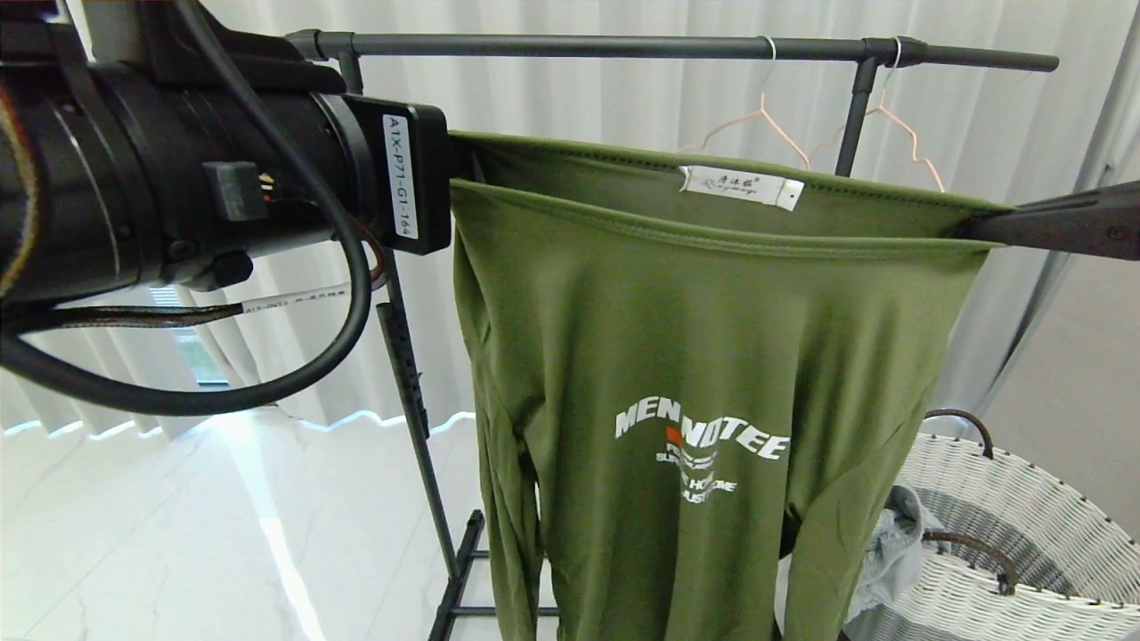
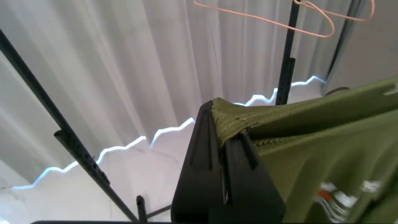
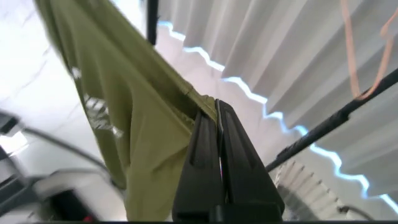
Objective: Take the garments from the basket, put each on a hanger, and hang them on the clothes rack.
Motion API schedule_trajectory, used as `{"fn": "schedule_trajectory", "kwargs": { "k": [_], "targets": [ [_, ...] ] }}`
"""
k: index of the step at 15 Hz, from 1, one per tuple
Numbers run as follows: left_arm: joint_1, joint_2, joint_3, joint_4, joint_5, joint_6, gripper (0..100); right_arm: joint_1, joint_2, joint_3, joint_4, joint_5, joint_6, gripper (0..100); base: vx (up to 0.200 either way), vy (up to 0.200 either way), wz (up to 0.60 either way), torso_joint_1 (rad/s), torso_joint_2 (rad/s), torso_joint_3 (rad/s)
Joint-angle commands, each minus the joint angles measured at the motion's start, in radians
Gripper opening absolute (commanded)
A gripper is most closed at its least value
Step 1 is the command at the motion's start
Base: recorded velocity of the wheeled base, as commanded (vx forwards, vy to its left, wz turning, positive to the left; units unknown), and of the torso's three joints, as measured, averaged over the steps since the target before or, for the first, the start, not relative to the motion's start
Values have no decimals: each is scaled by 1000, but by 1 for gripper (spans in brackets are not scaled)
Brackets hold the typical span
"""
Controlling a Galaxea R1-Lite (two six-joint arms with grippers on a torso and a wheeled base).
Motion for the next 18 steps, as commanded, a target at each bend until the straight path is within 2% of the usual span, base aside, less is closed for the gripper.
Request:
{"fn": "schedule_trajectory", "kwargs": {
  "k": [1, 4, 6, 7, 10, 13, 14, 16, 17, 18],
  "targets": [
    [-1, 5, -2, 0, 1, -1, 0, 6, -53, 0, 27, 10, 0, 0, 0, 0, 0, 0, 0, 0],
    [-1, 8, -33, 1, -2, 14, 0, 46, -76, 3, 61, 48, 0, 0, 0, 0, 0, 0, 0, 0],
    [4, 24, -79, 1, -2, 19, 0, 132, -97, 3, 147, 102, 0, 0, 0, 0, 0, 0, 0, 0],
    [4, 27, -81, 1, -4, 17, 0, 209, -103, 17, 175, 143, 3, 0, 0, 0, 0, 0, 0, 0],
    [4, 43, -84, 1, -56, 16, 0, 353, -79, 20, 175, 148, 9, 0, 0, 0, 0, 0, 0, 0],
    [2, 43, -74, 3, -76, 13, 0, 365, -83, 18, 176, 143, 9, 0, 0, 0, 0, 0, 0, 0],
    [2, 42, -74, 7, -76, 13, 0, 364, -87, 21, 176, 129, 9, 0, 0, 0, 0, 0, 0, 0],
    [2, 24, -70, 58, -76, 13, 0, 342, -83, 21, 172, -16, 7, 0, 0, 0, 0, 0, 0, 0],
    [1, -6, -73, 132, -88, -4, 0, 336, -74, 18, 161, -62, 7, 0, 0, 0, 0, 0, 0, 0],
    [-4, -45, -73, 213, -137, -38, 0, 315, -65, 17, 136, -73, 7, 0, 0, 0, 0, 0, 0, 0]
  ]
}}
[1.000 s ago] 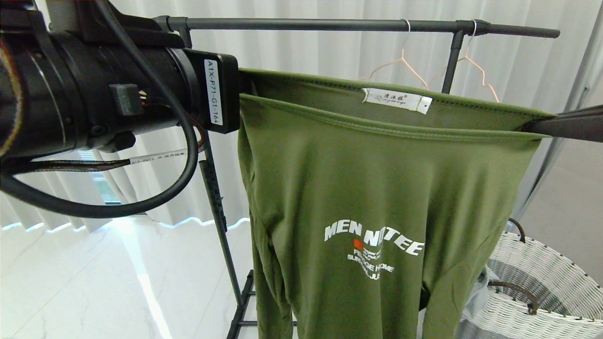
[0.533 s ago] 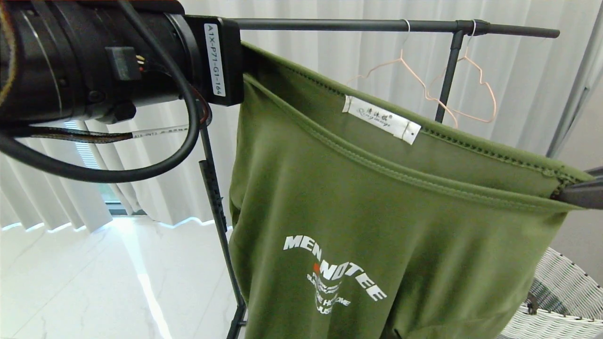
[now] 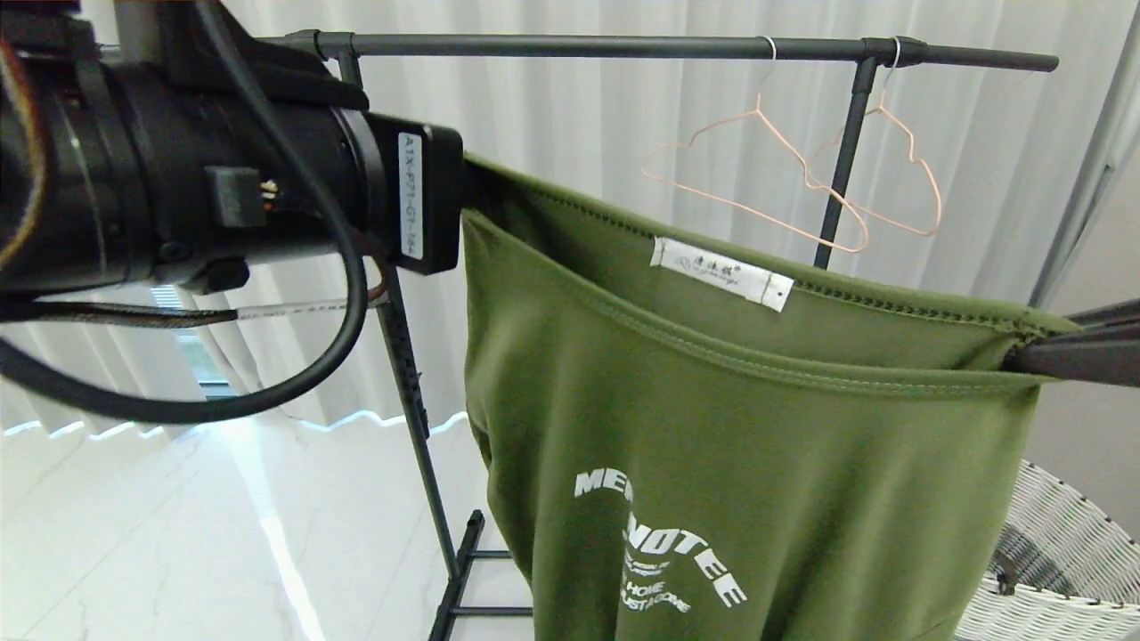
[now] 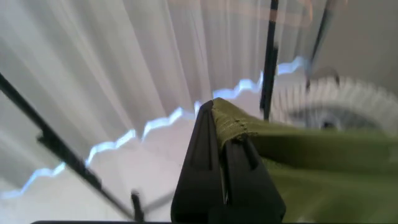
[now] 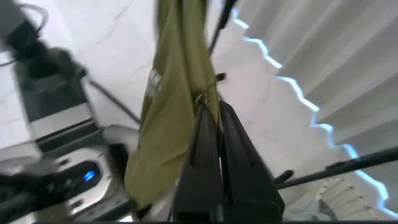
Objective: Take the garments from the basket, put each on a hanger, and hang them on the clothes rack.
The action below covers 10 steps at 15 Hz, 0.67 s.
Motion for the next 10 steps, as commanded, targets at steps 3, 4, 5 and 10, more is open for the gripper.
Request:
{"fn": "schedule_trajectory", "kwargs": {
  "k": [3, 4, 5, 10],
  "targets": [
    [-12, -203, -11, 327, -299, -103, 0, -47, 66, -14, -138, -7, -1, 0, 0, 0, 0, 0, 0, 0],
    [-12, -237, -8, 372, -339, -112, 0, -48, 91, -29, -178, -4, -1, 0, 0, 0, 0, 0, 0, 0],
    [-17, -254, 4, 372, -350, -114, 0, -48, 114, -44, -210, -1, -1, 0, 0, 0, 0, 0, 0, 0],
    [-239, -318, 47, 372, -345, -115, 0, -42, 221, -124, -305, 1, -1, 0, 0, 0, 0, 0, 0, 0]
  ]
}}
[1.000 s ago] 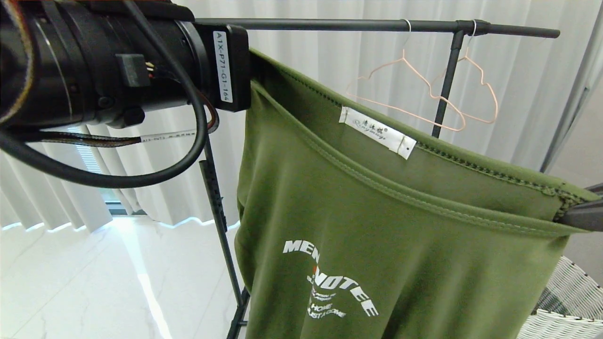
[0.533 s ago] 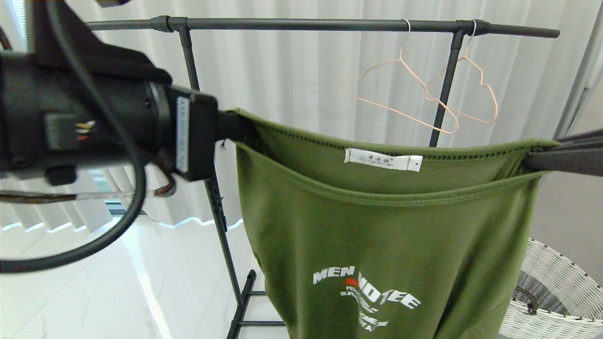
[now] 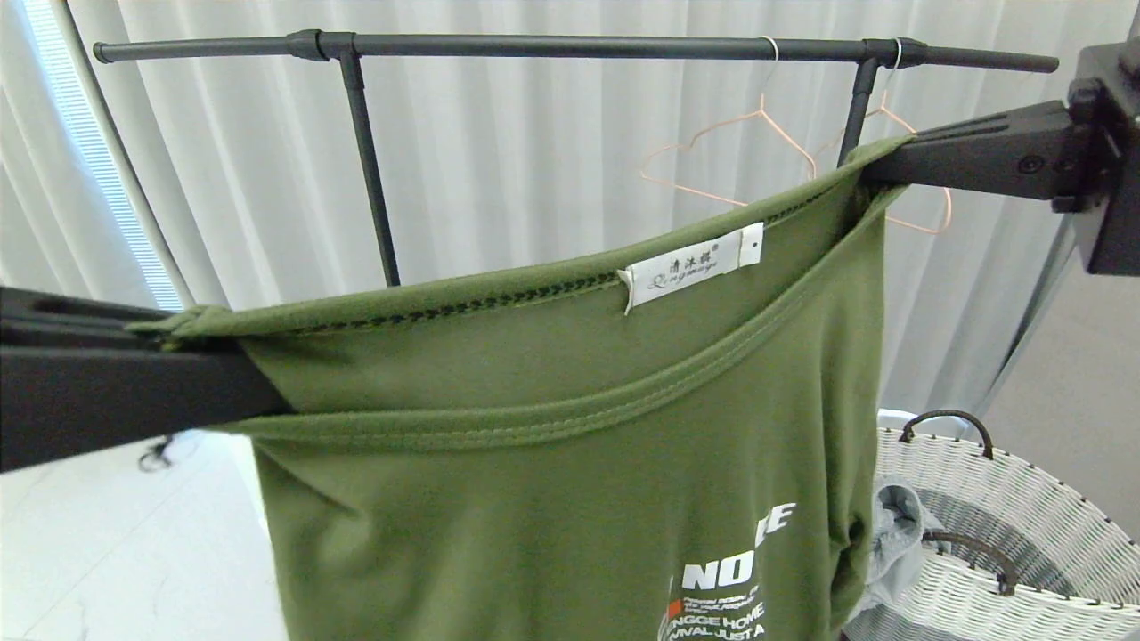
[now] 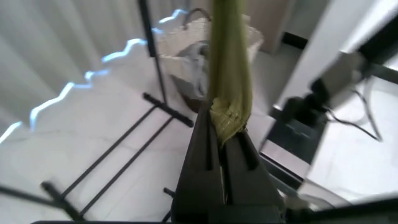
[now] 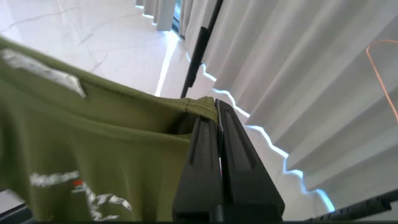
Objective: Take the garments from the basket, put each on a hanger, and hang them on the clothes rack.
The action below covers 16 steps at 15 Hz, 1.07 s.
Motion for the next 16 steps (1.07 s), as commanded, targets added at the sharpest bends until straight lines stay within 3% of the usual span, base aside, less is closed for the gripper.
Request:
{"fn": "schedule_trajectory", "kwargs": {
  "k": [1, 6, 8, 11, 12, 14, 16],
  "targets": [
    [-61, -37, 21, 0, 2, 0, 0, 1, 52, -30, -2, 0, 0, 0, 0, 0, 0, 0, 0, 0],
    [-69, -36, 25, 0, 8, -1, 0, 1, 53, -33, 1, 0, 0, 0, 0, 0, 0, 0, 0, 0],
    [-54, -26, 18, -1, 48, -1, 0, -6, 41, -33, 21, -7, 1, 0, 0, 0, 0, 0, 0, 0],
    [90, 70, -45, -82, 83, 11, 0, -88, -5, -54, 88, -4, 1, 0, 0, 0, 0, 0, 0, 0],
    [158, 139, -79, -127, 139, 41, 0, -125, -20, -79, 144, -6, 1, 0, 0, 0, 0, 0, 0, 0],
    [169, 251, -129, -214, 304, 91, 0, -180, -57, -105, 253, -7, 4, 0, 0, 0, 0, 0, 0, 0],
    [164, 308, -131, -266, 387, 88, 0, -186, -85, -91, 274, -6, 43, 0, 0, 0, 0, 0, 0, 0]
  ]
}}
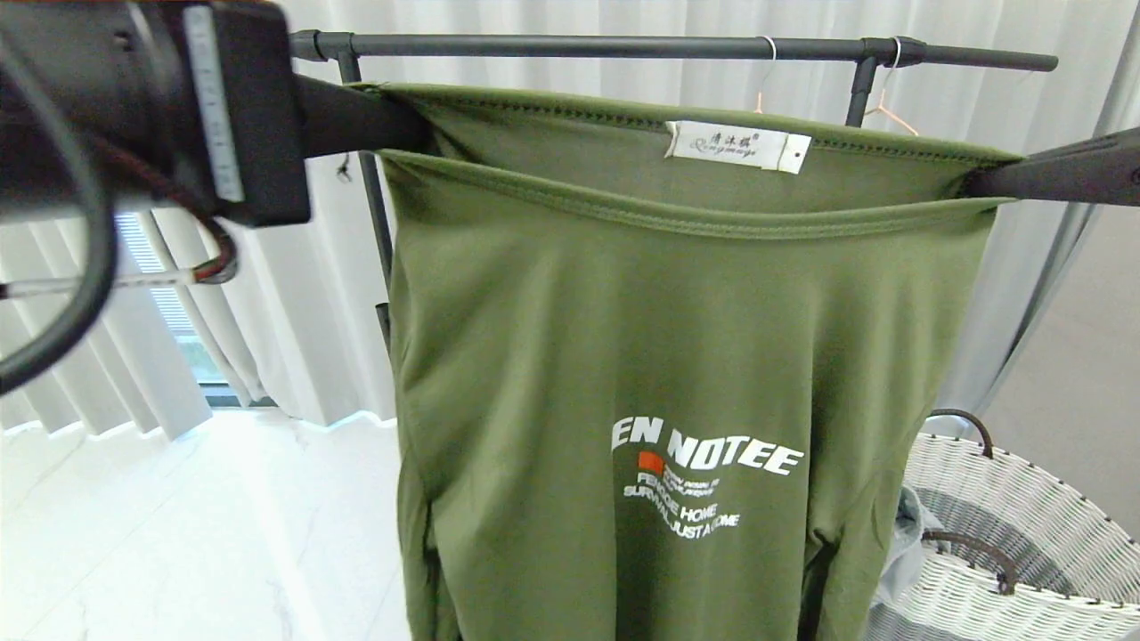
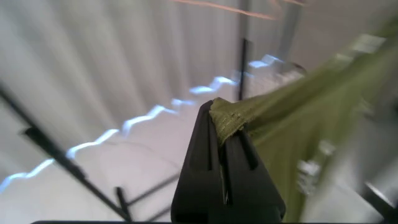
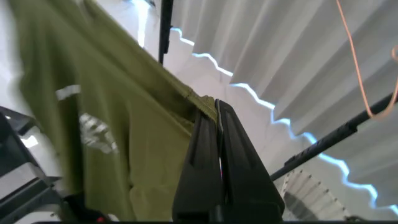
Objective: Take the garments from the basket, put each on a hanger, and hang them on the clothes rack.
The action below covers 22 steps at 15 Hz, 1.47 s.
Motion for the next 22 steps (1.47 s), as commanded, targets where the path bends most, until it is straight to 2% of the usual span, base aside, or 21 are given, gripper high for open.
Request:
{"fn": "schedule_trajectory", "kwargs": {
  "k": [1, 4, 12, 13, 18, 19, 21, 22],
  "targets": [
    [6, 97, -8, -11, 16, 3, 0, -3, -41, 16, 9, 1, 6, 0, 0, 0, 0, 0, 0, 0],
    [-2, 88, 26, -11, 16, -13, 0, 52, -90, 108, 12, 0, 8, 0, 0, 0, 0, 0, 0, 0],
    [-22, 62, 42, -14, 14, -39, 0, 52, -77, 114, -3, -16, 6, 0, 0, 0, 0, 0, 0, 0],
    [-22, 62, 42, -16, 16, -37, 0, 52, -81, 117, 3, -14, 6, 100, 0, 0, 0, 0, 0, 0],
    [-19, 62, 43, -14, 34, -24, 0, 30, -113, 143, 3, -20, 9, 100, 0, 0, 0, 0, 0, 0],
    [-17, 52, 46, -13, 75, 3, 0, -20, -116, 147, 16, -59, 8, 100, 0, 0, 0, 0, 0, 0],
    [6, 20, 77, -13, 151, 81, 0, -111, -111, 143, 111, -247, 5, 100, 0, 0, 0, 0, 0, 0],
    [58, -3, 109, -11, 154, 101, 0, -165, -111, 147, 154, -329, 5, 100, 0, 0, 0, 0, 0, 0]
  ]
}}
